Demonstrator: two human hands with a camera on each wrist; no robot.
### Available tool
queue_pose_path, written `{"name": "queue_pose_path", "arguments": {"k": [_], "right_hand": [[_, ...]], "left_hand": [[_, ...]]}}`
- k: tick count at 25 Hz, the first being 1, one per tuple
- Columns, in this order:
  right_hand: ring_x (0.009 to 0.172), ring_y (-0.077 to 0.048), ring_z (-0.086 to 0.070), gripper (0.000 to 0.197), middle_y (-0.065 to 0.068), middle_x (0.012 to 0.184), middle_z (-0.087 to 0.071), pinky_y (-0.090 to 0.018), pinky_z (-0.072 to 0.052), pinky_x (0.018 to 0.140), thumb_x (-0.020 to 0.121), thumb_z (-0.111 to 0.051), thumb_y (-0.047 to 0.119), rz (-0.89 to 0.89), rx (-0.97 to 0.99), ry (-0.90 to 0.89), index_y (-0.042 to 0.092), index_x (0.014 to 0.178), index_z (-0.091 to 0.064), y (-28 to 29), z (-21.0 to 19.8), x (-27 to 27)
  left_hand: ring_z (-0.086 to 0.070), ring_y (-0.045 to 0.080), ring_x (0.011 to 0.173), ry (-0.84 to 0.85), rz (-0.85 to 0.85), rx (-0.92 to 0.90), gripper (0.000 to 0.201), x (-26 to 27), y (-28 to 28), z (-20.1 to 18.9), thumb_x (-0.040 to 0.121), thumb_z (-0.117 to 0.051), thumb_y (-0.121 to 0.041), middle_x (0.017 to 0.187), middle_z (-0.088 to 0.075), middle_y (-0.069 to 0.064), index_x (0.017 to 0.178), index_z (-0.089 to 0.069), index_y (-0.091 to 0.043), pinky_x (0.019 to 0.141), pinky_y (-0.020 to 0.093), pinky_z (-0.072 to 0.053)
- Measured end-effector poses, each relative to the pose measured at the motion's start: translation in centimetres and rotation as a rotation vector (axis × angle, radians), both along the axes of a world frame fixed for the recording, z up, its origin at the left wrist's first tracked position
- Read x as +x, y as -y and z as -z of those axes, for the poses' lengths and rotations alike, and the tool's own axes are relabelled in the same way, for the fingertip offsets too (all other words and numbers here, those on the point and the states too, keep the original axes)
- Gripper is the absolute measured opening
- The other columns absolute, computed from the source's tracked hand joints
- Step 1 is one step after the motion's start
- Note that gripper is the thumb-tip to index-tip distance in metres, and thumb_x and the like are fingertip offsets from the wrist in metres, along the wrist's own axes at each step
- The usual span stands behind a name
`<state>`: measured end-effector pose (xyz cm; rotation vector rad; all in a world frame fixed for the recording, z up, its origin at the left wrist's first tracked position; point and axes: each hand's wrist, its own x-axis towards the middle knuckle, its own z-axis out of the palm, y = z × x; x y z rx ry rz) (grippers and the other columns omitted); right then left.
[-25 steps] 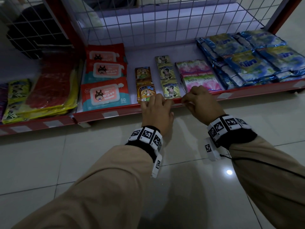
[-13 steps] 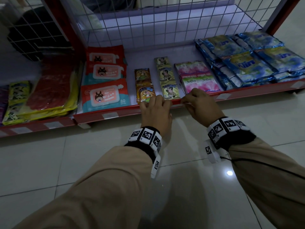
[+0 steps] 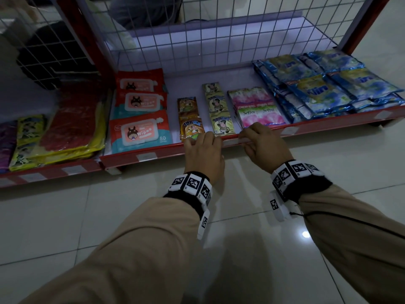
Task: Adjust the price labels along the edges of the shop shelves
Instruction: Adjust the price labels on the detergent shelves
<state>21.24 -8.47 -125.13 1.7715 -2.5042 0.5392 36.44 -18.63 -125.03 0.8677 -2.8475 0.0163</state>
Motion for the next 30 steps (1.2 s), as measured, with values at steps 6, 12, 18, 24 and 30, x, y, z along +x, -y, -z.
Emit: {"name": "queue_pose_path", "arguments": {"k": [6,12,18,24,30], "right_hand": [[0.098,-0.038,-0.051,0.037,-0.020,0.110,-0.058,-0.043,-0.041,0.083,0.080,-0.064,0.015,0.058,0.000,-0.107,0.001,0.114,-0.060,-1.8,-0.7,1.0],[0.103,-0.036,-0.049,0.037,-0.016,0.111,-0.056,-0.044,-0.044,0.085,0.083,-0.065,0.015,0.178,-0.223,-0.047,0.006,0.118,-0.059,-2.5,-5.1,-1.2],[0.102,-0.026,-0.047,0.028,-0.012,0.108,-0.055,-0.033,-0.039,0.086,0.086,-0.061,0.012,0.201,-0.681,-0.142,0.010,0.114,-0.059,-1.8,-13.3,-3.5],[0.106,-0.027,-0.047,0.026,-0.012,0.114,-0.053,-0.033,-0.040,0.086,0.091,-0.058,0.019,0.122,-0.770,-0.229,0.013,0.117,-0.059,1.1,-20.3,-4.3],[0.101,-0.029,-0.050,0.033,-0.009,0.116,-0.054,-0.041,-0.044,0.081,0.089,-0.056,0.029,0.130,-0.690,-0.332,0.017,0.120,-0.060,3.4,-22.2,-4.3]], "left_hand": [[-0.050,0.025,0.116,0.090,0.108,0.002,0.038,0.1,-0.4,-2.7,0.091,-0.049,-0.033,0.125,-0.055,0.004,0.126,-0.048,-0.018,0.102,0.041,-0.027],[-0.052,0.026,0.112,0.069,0.121,0.012,0.040,-0.7,-0.2,-6.0,0.090,-0.050,-0.037,0.122,-0.058,0.003,0.127,-0.047,-0.021,0.098,0.040,-0.033],[-0.048,0.022,0.112,-0.241,0.186,-0.103,0.040,-3.4,0.1,-14.3,0.087,-0.051,-0.032,0.122,-0.054,-0.001,0.126,-0.048,-0.025,0.093,0.037,-0.032],[-0.036,0.025,0.126,-0.374,0.170,-0.320,0.051,-5.1,0.6,-21.4,0.085,-0.056,-0.037,0.136,-0.043,0.004,0.132,-0.045,-0.019,0.100,0.040,-0.027],[-0.024,0.027,0.135,-0.311,0.109,-0.412,0.066,-6.0,1.2,-24.0,0.088,-0.048,-0.044,0.147,-0.028,0.006,0.143,-0.029,-0.013,0.104,0.042,-0.025]]}}
